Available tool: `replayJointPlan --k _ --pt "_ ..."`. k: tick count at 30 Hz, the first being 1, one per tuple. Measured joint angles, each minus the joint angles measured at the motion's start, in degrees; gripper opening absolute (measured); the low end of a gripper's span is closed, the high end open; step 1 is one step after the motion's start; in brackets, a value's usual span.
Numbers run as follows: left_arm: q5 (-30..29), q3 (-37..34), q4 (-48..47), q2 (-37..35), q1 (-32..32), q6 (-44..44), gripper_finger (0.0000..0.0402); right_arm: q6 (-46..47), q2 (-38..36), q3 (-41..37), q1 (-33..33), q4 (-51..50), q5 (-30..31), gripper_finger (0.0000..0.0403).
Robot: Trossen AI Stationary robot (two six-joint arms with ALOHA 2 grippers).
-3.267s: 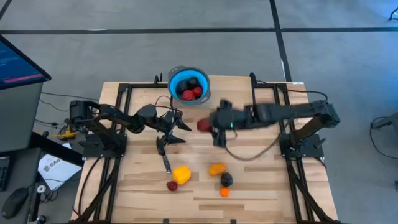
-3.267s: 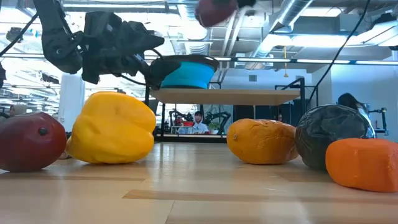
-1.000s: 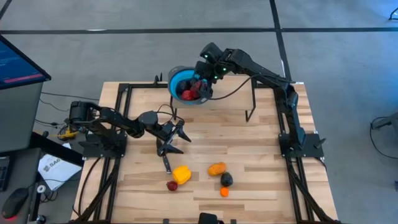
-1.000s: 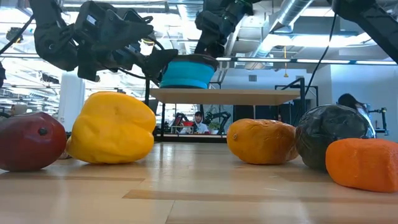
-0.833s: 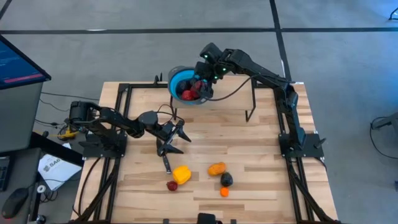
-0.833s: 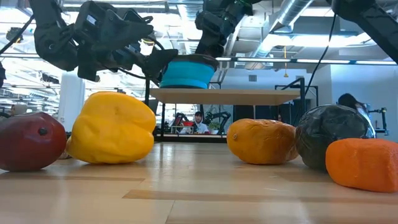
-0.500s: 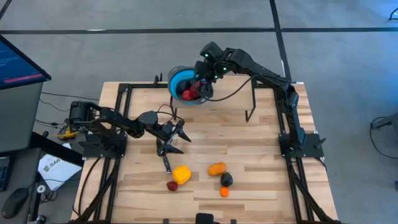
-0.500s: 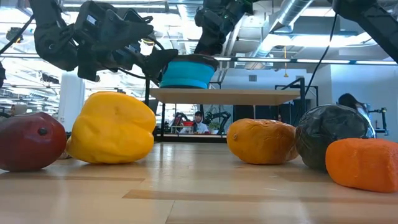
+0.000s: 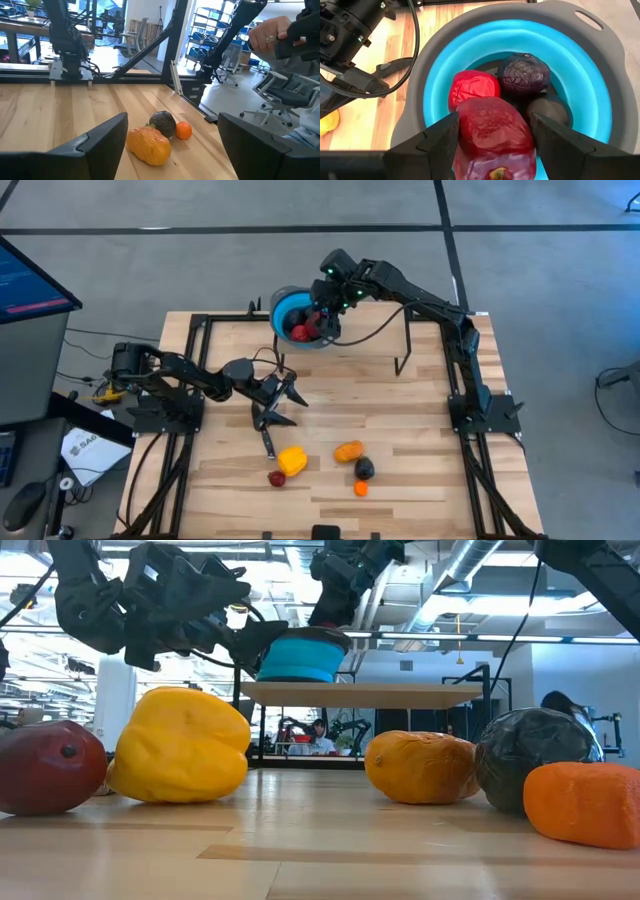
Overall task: Pick & Place Fruit
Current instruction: Put the red apple into the blue strainer bowl on the shelf, then put the yellow pepper into the blue strainer bowl on the shelf
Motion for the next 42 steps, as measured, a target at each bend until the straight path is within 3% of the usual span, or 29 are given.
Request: replayJointPlan --k 9,19,26,29,32,35,42 --pt "0.02 0.0 0.0 0.0 -0.02 0.0 0.0301 0.62 0.09 -0.07 -0.18 0.78 0.0 0.0271" --pt "0.02 0.0 0.0 0.0 -0.02 0.0 0.0301 1.9 -0.24 -0.1 -0.38 6.26 0.13 0.0339" --pt "0.03 0.0 -0.28 -0.36 -0.02 -0.46 0.0301 1.48 -6.01 -0.04 3.47 9.36 16.29 0.0339" --pt "0.07 -0.11 -0.52 -2.23 -0.02 -0.39 0.0301 1.54 -8.34 -1.25 5.51 5.36 18.26 0.0322" --pt "0.07 -1.49 -1.14 -6.33 -0.02 1.8 0.0301 3.48 -12.38 -7.56 7.55 3.48 19.71 0.0306" --pt "0.01 -3.24 -5.86 -12.19 -0.02 4.74 0.0301 7.14 -18.18 -19.06 10.47 6.65 23.54 0.0295" --pt "-9.51 -3.74 -29.04 -26.34 -1.33 12.32 0.0301 19.54 -35.23 -51.45 21.77 29.94 34.68 0.0286"
